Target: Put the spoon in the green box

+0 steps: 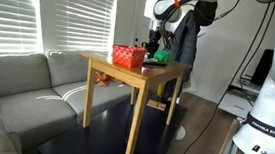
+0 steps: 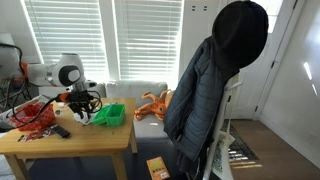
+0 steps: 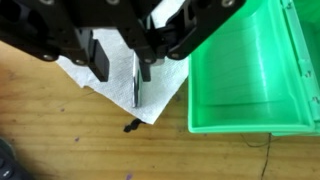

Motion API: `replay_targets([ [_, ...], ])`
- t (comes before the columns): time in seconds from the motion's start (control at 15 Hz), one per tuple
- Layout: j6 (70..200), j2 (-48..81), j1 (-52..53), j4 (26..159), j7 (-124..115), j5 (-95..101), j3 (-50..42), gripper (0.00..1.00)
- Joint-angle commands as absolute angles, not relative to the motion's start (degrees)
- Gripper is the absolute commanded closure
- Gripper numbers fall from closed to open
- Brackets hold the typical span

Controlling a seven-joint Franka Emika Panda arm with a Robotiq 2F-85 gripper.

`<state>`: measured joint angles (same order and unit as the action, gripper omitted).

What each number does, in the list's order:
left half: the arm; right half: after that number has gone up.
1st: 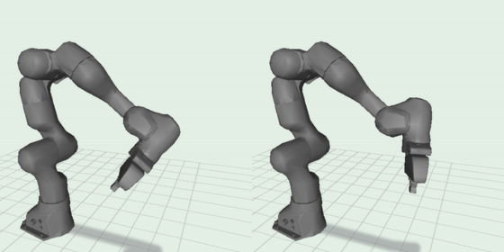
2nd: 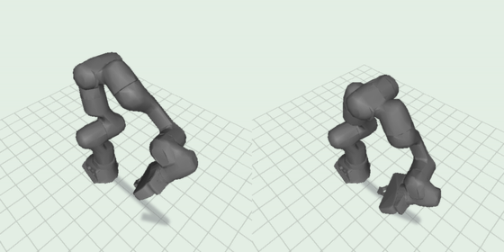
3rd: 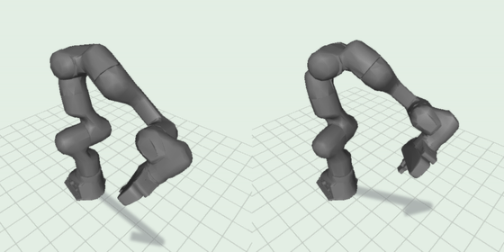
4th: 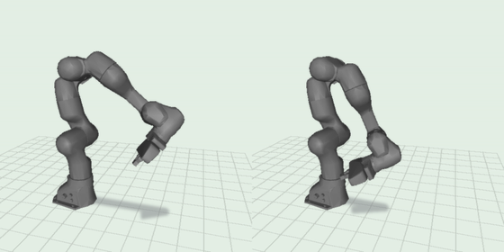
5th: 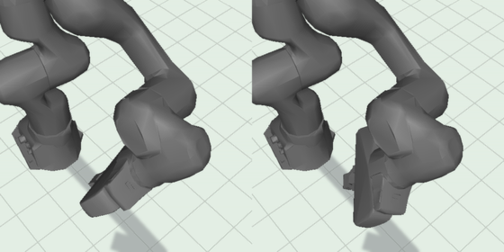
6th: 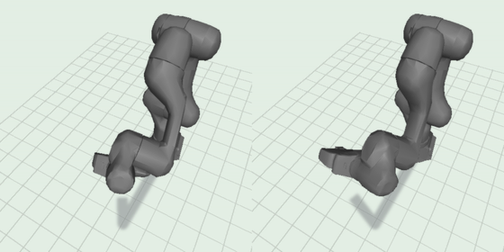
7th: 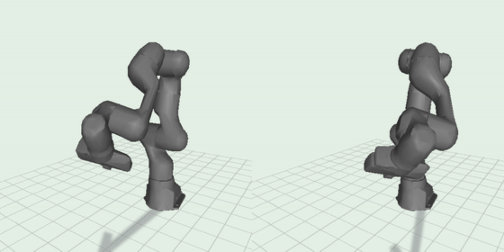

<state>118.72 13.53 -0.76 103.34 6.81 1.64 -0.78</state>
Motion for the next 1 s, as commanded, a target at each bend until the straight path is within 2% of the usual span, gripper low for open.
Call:
replay_targets([
  [0.0, 118.68, 14.79, -1.13, 101.58, 7.27, 2.27, -0.77, 0.63],
  [0.13, 118.66, 14.92, -1.16, 101.66, 7.41, 2.51, -0.79, 0.71],
  [0.6, 118.74, 15.43, -1.45, 101.77, 7.44, 2.83, -0.88, 0.76],
  [0.93, 118.55, 15.24, -1.38, 101.99, 7.44, 3.26, -0.86, 1.0],
])
